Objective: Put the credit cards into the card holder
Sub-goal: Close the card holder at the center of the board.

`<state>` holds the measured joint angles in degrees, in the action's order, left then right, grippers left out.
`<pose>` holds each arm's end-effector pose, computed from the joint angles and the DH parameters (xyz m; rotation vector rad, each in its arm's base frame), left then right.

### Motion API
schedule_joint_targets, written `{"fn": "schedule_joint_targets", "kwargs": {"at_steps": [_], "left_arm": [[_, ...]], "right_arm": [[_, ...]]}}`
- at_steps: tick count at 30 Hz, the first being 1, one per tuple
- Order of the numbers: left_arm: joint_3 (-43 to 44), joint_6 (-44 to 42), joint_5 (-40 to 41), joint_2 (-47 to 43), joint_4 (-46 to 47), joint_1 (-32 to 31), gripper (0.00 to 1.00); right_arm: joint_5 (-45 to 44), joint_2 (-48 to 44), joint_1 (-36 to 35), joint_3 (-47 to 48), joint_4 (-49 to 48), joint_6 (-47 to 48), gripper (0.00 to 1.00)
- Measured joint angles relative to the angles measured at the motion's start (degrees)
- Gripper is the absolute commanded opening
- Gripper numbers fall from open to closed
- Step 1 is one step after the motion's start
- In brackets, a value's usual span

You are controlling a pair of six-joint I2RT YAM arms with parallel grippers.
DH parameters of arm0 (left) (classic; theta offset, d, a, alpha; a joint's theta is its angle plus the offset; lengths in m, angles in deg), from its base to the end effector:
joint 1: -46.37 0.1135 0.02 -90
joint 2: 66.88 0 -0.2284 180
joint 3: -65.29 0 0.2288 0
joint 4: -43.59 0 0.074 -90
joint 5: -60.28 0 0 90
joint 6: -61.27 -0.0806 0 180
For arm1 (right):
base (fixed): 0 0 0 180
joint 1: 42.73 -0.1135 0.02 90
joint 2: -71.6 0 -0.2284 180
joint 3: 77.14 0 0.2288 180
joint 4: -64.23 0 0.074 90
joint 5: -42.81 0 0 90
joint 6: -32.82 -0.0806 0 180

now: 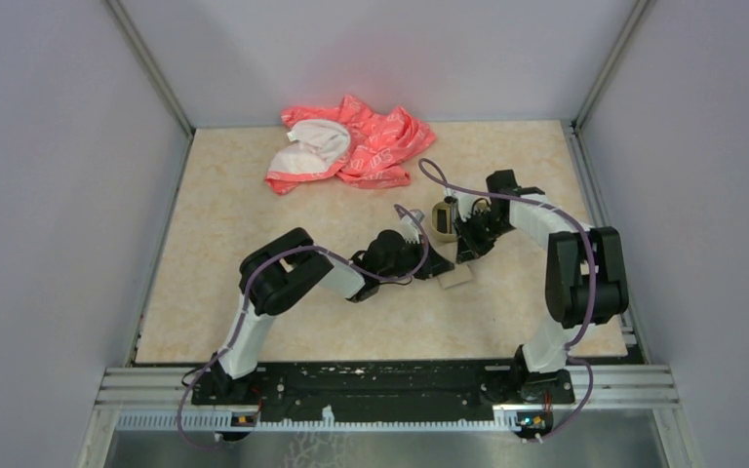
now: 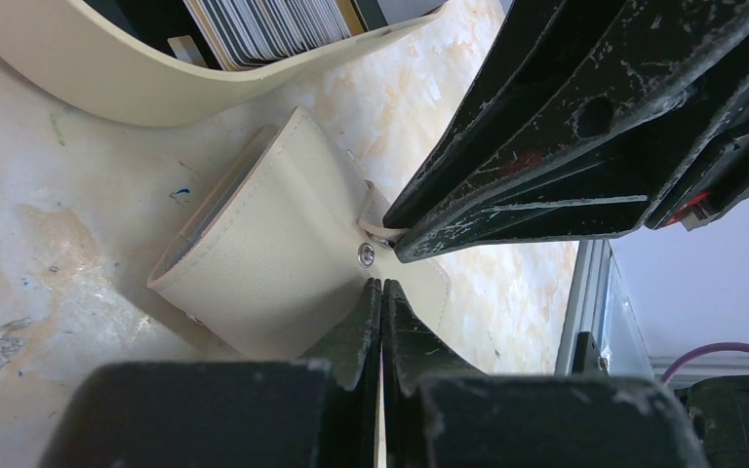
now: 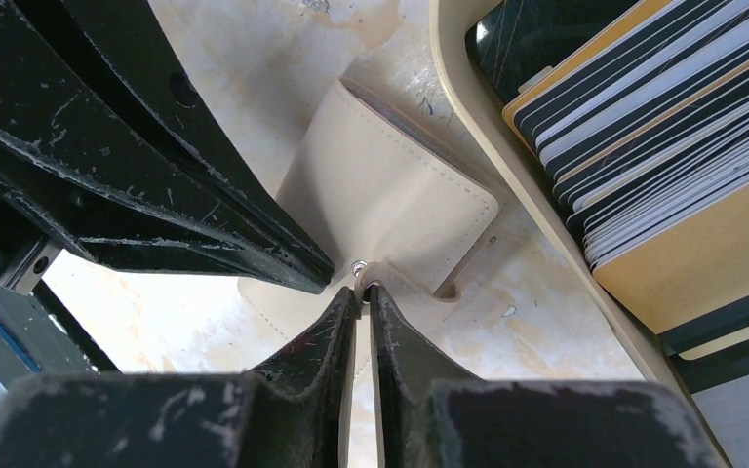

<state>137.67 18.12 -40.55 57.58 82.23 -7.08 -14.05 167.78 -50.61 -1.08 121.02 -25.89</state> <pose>0.2492 -0.3615 0.0857 0.2692 2.0236 -1.3571 0.2827 0.0836 0.1241 -0.9970 2.5258 0.7275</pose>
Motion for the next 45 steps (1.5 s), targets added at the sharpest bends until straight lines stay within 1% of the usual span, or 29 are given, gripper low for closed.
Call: {"fn": "schedule_joint_targets", "kwargs": {"at_steps": [4, 8, 13, 16, 19, 22, 26, 31, 35, 38, 45], "left_arm": [[0.0, 0.0, -0.2, 0.1, 0.2, 0.1, 0.0], [0.0, 0.0, -0.4, 0.2, 0.3, 0.2, 0.0], [0.0, 0.0, -0.6, 0.2, 0.3, 0.2, 0.01], [0.0, 0.0, -1.0, 0.2, 0.4, 0.3, 0.15], [-0.5, -0.1, -1.6, -0.3, 0.6, 0.5, 0.24], [-2.8, -0.7, -1.6, -2.9, -0.6, 0.6, 0.31], [-6.6, -2.0, -1.0, -7.3, -3.3, 0.9, 0.35], [-8.5, -3.5, 1.5, -10.5, -6.5, 1.1, 0.36], [-8.2, -4.1, 2.5, -10.0, -9.5, 1.2, 0.37], [-6.9, -4.0, 2.6, -8.7, -10.8, 1.5, 0.4], [-5.2, -4.0, 2.3, -7.8, -11.6, 1.5, 0.38]], "right_arm": [[0.2, 0.0, 0.0, 0.0, 0.0, 0.0, 0.09], [0.3, -0.1, 0.0, 0.0, 0.0, 0.0, 0.0], [0.4, -0.5, 0.0, 0.0, -0.1, -0.2, 0.0], [0.2, -0.5, 0.0, 0.0, -0.4, -1.0, 0.0], [-0.4, -0.5, 0.0, 0.0, -1.1, -2.0, 0.0], [-0.7, -0.5, 0.0, 0.0, -1.6, -2.5, 0.0], [-0.7, -0.5, 0.0, 0.0, -1.7, -2.9, 0.0], [-0.7, -0.5, 0.0, 0.0, -1.7, -2.9, 0.0], [-0.5, -0.5, 0.0, 0.0, -1.7, -2.8, 0.0], [-0.5, -0.5, 0.0, 0.0, -1.7, -2.8, 0.0], [-1.1, -0.5, -1.1, 0.0, -1.5, -1.6, 0.0]]}}
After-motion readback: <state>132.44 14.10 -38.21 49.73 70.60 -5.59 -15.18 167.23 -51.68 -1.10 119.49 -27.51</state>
